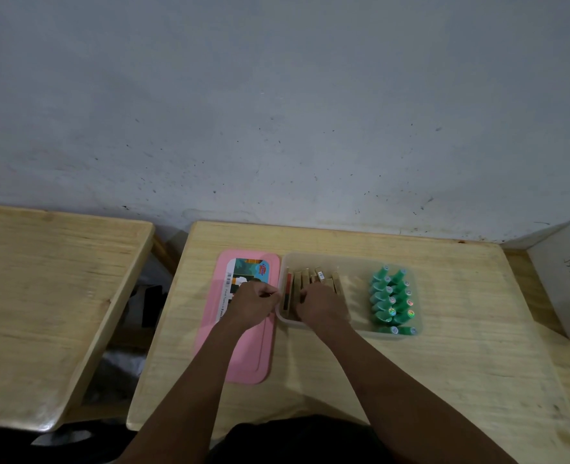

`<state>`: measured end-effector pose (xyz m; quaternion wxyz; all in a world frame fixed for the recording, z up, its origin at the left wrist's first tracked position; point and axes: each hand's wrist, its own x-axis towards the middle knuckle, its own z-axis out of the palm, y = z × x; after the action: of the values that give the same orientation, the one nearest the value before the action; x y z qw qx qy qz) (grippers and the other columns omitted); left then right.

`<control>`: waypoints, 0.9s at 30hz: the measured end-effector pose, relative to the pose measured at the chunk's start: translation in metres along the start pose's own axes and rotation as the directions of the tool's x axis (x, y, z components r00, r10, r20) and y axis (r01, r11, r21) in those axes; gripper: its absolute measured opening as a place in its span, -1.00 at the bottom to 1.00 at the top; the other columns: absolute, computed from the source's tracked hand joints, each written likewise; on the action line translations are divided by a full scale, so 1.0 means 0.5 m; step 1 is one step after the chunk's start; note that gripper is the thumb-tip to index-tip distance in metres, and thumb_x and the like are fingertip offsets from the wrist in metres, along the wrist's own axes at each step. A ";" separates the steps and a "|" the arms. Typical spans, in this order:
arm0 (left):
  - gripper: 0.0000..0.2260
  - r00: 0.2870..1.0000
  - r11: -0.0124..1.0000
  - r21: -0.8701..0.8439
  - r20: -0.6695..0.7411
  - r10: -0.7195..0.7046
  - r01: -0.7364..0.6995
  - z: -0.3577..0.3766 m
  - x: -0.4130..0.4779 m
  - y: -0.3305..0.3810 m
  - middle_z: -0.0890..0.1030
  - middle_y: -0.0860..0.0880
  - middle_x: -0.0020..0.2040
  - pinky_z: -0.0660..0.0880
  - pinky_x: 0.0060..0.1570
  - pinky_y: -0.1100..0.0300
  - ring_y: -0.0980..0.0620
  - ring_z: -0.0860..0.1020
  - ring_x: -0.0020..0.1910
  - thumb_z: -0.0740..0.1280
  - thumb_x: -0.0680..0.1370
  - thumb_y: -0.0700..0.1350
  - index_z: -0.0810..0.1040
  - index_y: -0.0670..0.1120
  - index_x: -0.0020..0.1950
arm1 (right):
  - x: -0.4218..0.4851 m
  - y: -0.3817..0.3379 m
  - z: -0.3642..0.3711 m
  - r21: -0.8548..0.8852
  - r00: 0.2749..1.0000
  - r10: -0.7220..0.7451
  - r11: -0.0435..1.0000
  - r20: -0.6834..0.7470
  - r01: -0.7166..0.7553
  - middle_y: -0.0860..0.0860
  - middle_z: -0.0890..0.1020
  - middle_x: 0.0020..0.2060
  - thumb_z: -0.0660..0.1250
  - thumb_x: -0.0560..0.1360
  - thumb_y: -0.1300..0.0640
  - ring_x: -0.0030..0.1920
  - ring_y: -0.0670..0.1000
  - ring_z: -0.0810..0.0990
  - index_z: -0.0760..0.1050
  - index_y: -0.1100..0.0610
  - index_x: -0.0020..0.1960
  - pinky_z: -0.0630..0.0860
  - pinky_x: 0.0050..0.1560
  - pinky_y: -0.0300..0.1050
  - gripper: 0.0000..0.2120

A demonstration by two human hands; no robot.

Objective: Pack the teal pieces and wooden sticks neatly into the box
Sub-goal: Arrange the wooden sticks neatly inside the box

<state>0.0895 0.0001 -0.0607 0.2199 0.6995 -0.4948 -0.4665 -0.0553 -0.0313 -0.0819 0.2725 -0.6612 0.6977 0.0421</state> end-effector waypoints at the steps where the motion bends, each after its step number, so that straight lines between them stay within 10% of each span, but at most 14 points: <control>1: -0.82 1.000 1.000 -0.003 0.000 0.000 0.000 0.000 0.000 -0.001 0.64 -0.12 -0.21 0.62 0.01 -0.07 -0.05 0.61 -0.20 0.31 0.54 -0.18 0.59 0.00 -0.24 | -0.001 -0.004 -0.002 -0.041 1.000 0.002 0.999 -0.013 -0.003 0.01 0.69 -0.08 0.31 0.49 0.07 -0.04 0.05 0.67 0.65 0.06 0.01 0.45 -0.18 -0.17 -0.82; 8: -0.90 1.000 1.000 -0.012 -0.003 -0.004 0.003 0.001 0.004 -0.002 0.62 -0.09 -0.20 0.62 0.00 -0.06 -0.05 0.61 -0.20 0.32 0.55 -0.18 0.64 -0.12 -0.08 | 0.000 -0.018 -0.011 -0.147 1.000 0.008 0.989 -0.005 -0.009 0.03 0.68 -0.06 0.34 0.49 0.01 -0.05 0.05 0.66 0.58 0.14 0.04 0.48 -0.19 -0.15 -0.77; 14: -0.90 1.000 1.000 -0.021 0.000 -0.020 0.020 0.002 0.006 -0.004 0.63 -0.11 -0.17 0.61 0.02 -0.07 -0.07 0.62 -0.15 0.32 0.55 -0.17 0.63 -0.12 -0.08 | -0.008 0.018 -0.020 0.286 0.995 0.103 0.953 -0.010 -0.096 0.01 0.56 -0.43 0.24 0.43 -0.28 -0.35 0.03 0.55 0.54 0.10 -0.37 0.52 -0.23 -0.12 -0.52; 19: -0.91 0.999 0.999 -0.037 0.004 -0.038 0.038 0.002 0.010 -0.007 0.64 -0.10 -0.13 0.61 0.04 -0.07 -0.06 0.63 -0.11 0.34 0.54 -0.16 0.63 -0.12 -0.06 | -0.021 0.041 -0.066 0.755 0.975 0.085 0.621 0.204 -0.212 0.03 0.54 -0.44 0.29 0.50 0.02 -0.48 -0.03 0.46 0.53 0.11 -0.29 0.42 -0.38 -0.15 -0.75; 27: -0.92 0.999 0.998 -0.059 -0.009 -0.031 0.030 0.004 0.009 -0.010 0.64 -0.09 -0.17 0.59 0.06 -0.08 -0.04 0.62 -0.13 0.34 0.54 -0.17 0.62 -0.09 -0.12 | -0.022 0.044 -0.061 0.793 0.972 0.004 0.578 0.236 -0.195 0.00 0.55 -0.45 0.30 0.54 0.11 -0.44 -0.05 0.50 0.61 0.18 -0.19 0.54 -0.30 -0.12 -0.79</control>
<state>0.0906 -0.0015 -0.0676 0.2358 0.7024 -0.4690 -0.4806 -0.0861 -0.0315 -0.0577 0.6127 -0.4152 0.6431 -0.1965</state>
